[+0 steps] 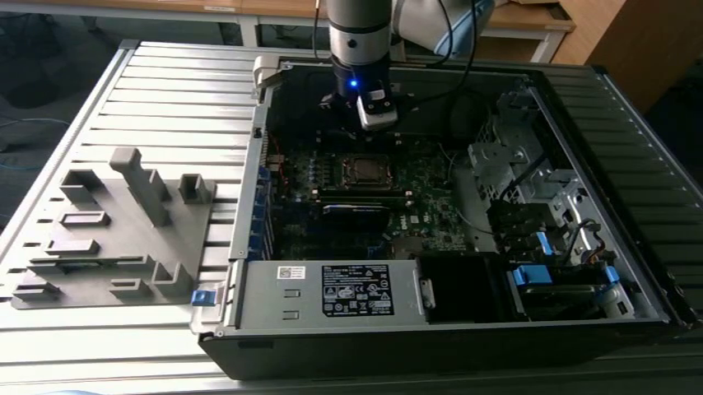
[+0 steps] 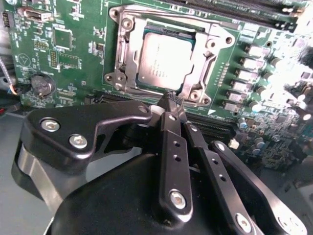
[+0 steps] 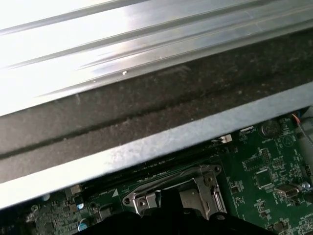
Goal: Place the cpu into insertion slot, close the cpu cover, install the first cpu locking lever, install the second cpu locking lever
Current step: 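Install the first cpu locking lever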
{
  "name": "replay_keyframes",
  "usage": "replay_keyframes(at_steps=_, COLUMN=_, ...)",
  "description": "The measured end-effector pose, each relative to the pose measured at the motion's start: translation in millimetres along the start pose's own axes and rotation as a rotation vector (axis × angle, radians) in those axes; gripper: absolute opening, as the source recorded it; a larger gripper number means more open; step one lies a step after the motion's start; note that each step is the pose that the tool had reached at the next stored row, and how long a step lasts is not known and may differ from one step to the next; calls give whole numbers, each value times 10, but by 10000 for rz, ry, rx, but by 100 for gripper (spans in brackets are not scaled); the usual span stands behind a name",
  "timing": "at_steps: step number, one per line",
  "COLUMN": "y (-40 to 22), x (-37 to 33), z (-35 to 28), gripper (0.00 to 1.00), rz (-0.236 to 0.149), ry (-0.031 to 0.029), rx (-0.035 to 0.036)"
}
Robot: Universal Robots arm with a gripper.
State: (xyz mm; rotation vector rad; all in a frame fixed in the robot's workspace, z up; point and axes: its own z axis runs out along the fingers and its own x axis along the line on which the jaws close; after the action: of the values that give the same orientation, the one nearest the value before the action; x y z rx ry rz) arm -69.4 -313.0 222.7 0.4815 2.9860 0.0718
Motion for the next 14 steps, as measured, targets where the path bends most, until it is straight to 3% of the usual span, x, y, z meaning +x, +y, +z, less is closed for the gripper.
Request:
replay_keyframes(at_steps=2, y=5, x=-16, z=4, gripper=11, rz=-70, ry=68, rx=115)
replay_keyframes(at_steps=4, y=13, x=-40, z=9, gripper=11, rz=-112, ry=120, rx=179)
replay_keyframes(at_steps=9, y=36, x=-111, z=23, gripper=11, rz=-294, ry=199, rx=188)
replay_keyframes(at_steps=14, y=43, x=-134, z=42, gripper=11, rz=-687, ry=266, rx=176)
